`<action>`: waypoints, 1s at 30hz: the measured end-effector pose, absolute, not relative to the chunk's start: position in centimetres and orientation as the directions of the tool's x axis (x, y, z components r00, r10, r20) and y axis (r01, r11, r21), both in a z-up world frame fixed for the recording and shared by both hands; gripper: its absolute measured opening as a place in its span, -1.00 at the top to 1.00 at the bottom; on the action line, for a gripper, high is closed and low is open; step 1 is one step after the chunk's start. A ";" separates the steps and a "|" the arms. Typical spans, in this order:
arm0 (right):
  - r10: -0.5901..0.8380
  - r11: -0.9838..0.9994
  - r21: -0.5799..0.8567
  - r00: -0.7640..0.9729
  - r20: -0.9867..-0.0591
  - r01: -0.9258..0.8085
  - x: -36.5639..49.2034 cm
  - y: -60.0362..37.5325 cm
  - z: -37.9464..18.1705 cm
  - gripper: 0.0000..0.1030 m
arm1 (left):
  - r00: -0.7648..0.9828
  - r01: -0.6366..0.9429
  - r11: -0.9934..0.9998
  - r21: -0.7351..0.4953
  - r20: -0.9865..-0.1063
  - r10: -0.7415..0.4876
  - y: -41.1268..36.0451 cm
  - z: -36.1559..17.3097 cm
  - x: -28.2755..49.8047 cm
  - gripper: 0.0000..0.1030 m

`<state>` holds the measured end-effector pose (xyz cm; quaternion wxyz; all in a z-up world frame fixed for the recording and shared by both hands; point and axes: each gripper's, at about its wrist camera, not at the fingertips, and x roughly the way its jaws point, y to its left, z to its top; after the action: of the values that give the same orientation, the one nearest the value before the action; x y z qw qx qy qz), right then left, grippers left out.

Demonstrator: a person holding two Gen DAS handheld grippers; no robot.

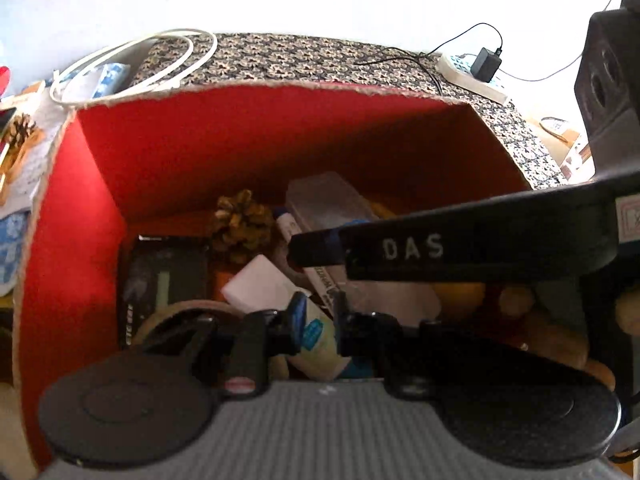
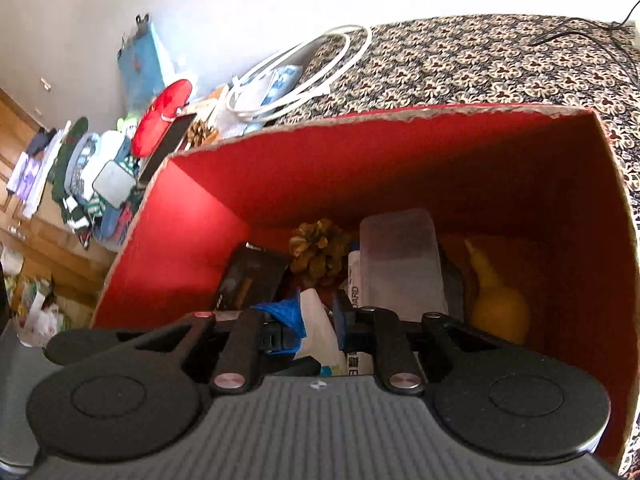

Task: Organize rigid objects
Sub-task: 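Lower the marker into the box and open the right gripper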

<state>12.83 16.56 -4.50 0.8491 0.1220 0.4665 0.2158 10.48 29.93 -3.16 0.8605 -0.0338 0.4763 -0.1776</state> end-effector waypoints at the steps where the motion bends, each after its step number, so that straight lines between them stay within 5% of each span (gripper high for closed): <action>1: 0.477 0.879 0.409 0.482 -0.735 -0.246 12.8 16.5 -4.5 1.00 | 0.482 0.272 0.936 -0.222 -0.811 -0.332 29.8 -3.2 10.5 0.86; 9: 0.458 0.887 0.405 0.527 -0.716 -0.221 12.3 16.2 -4.2 1.00 | 0.500 0.248 0.956 -0.156 -0.825 -0.264 29.3 -3.2 10.5 0.84; 16: 0.409 0.910 0.362 0.583 -0.702 -0.202 11.7 16.2 -3.7 0.92 | 0.539 0.220 0.973 -0.065 -0.823 -0.177 28.8 -3.0 10.1 0.32; 30: 0.315 0.945 0.292 0.663 -0.679 -0.151 8.8 15.0 -2.3 0.91 | 0.624 0.141 0.989 0.054 -0.780 -0.047 28.1 -0.7 8.3 -0.14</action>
<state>8.81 15.04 -2.30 0.9058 0.1056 0.3897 0.1287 8.26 28.11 -0.75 0.8996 0.0548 0.4302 -0.0523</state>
